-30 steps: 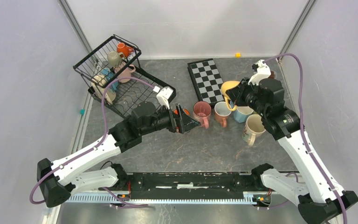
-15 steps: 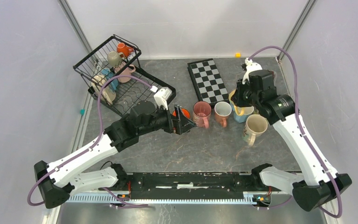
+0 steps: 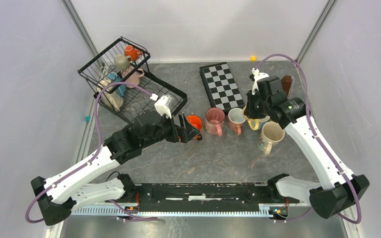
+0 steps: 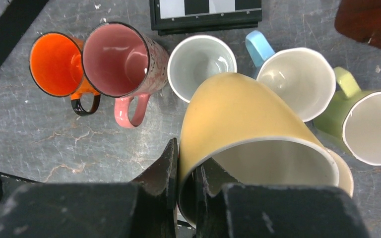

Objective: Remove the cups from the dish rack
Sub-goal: Place the cup at the center of the board.

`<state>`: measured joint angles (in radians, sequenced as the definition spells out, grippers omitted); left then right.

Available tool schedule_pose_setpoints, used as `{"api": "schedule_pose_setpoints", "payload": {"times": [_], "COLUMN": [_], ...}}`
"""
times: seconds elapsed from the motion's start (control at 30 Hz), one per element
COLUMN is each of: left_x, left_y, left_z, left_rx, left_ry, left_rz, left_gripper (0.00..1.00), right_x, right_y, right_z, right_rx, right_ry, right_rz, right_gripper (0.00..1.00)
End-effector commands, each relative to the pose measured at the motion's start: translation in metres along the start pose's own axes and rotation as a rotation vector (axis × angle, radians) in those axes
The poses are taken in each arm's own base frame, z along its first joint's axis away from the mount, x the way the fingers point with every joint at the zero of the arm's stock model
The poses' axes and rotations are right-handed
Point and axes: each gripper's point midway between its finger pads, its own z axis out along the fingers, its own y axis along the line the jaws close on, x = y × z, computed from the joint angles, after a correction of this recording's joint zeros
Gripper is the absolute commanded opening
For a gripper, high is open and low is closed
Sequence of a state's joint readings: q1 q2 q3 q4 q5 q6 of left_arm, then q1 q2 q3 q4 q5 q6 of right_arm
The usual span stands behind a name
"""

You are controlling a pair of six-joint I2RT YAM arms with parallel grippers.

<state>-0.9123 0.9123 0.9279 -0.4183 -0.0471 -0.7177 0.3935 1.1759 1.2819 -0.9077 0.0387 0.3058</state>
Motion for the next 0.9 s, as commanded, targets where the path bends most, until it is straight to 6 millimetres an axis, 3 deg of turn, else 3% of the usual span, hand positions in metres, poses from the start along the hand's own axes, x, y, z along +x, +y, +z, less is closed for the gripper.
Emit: {"api": "schedule_pose_setpoints", "payload": {"times": [0.0,0.37,0.87], "left_x": [-0.01,-0.008,-0.007], "left_y": [0.001,0.001,0.002], "left_z": [-0.004,0.002,0.003], "left_rx": [-0.008,-0.006,-0.007], "left_ry": [-0.042,-0.035,-0.033], "left_rz": [0.049,0.05,0.049], "left_gripper": [1.0,1.0,1.0], "right_x": [0.005,0.062,0.095], "right_y": [0.0,-0.008,-0.014], "right_z": [0.001,0.015,0.046], "right_rx": [0.005,0.045,0.06], "right_ry": [-0.018,0.104,0.174], "right_rz": [-0.019,-0.017,-0.021], "right_gripper": [0.0,0.0,0.0]}}
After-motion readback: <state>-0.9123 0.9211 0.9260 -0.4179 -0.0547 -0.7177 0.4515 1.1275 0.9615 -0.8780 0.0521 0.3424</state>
